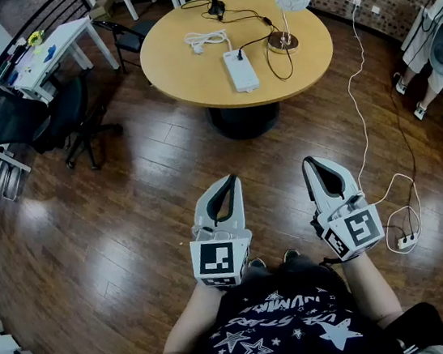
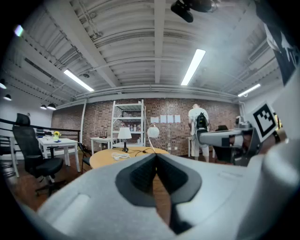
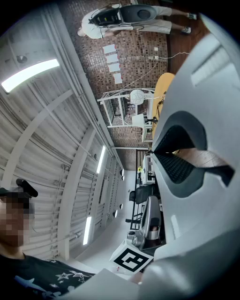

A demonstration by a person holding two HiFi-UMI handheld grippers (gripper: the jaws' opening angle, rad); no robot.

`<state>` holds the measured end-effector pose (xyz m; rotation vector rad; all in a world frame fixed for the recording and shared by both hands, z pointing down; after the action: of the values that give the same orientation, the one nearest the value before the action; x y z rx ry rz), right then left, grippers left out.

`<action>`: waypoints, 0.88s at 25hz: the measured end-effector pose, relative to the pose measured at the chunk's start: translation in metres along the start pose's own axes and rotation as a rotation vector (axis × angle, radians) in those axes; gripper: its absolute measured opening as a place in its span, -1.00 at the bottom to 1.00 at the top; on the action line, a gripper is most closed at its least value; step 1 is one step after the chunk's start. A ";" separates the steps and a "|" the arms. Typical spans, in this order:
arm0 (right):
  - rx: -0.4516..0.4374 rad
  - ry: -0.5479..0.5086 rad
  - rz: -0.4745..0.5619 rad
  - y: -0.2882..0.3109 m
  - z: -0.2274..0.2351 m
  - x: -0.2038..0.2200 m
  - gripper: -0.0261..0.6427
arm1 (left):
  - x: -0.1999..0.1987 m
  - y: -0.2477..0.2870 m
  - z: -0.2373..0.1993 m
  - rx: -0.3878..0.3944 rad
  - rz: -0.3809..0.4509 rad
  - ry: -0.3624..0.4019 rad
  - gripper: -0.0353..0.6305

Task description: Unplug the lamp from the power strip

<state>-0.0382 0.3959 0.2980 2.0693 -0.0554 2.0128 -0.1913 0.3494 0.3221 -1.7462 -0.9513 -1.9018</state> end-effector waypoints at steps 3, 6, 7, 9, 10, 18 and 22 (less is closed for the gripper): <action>0.023 -0.001 0.012 -0.001 0.004 0.002 -0.89 | 0.004 0.000 -0.007 -0.001 -0.013 -0.009 -0.88; 0.030 0.000 0.006 0.000 0.011 0.006 -0.89 | 0.008 0.005 -0.017 -0.021 -0.025 -0.024 -0.88; 0.032 0.003 0.002 0.001 0.015 0.009 -0.89 | 0.010 0.008 -0.019 -0.026 -0.028 -0.025 -0.88; 0.036 0.016 -0.002 0.007 0.026 0.013 -0.89 | 0.010 0.016 -0.021 -0.036 -0.028 -0.019 -0.88; 0.036 0.022 -0.003 0.012 0.033 0.014 -0.89 | 0.010 0.021 -0.022 -0.042 -0.027 -0.018 -0.88; -0.002 0.045 0.011 0.088 0.095 0.015 -0.89 | -0.005 0.097 -0.045 -0.113 -0.028 -0.006 -0.88; -0.022 0.059 0.001 0.132 0.136 0.019 -0.89 | -0.011 0.152 -0.053 -0.127 -0.052 0.000 -0.88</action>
<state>0.0694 0.2428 0.3351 1.9953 -0.0671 2.0635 -0.1234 0.2047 0.3454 -1.8086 -0.9022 -2.0358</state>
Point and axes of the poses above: the fingertips, and each gripper's own axes: y forward along the fingers, z to its right, x out of its underside, the point moved 2 cm from there along -y, backward along the fingers, and after that the axes turned 9 degrees about -z, right-handed, at the moved point
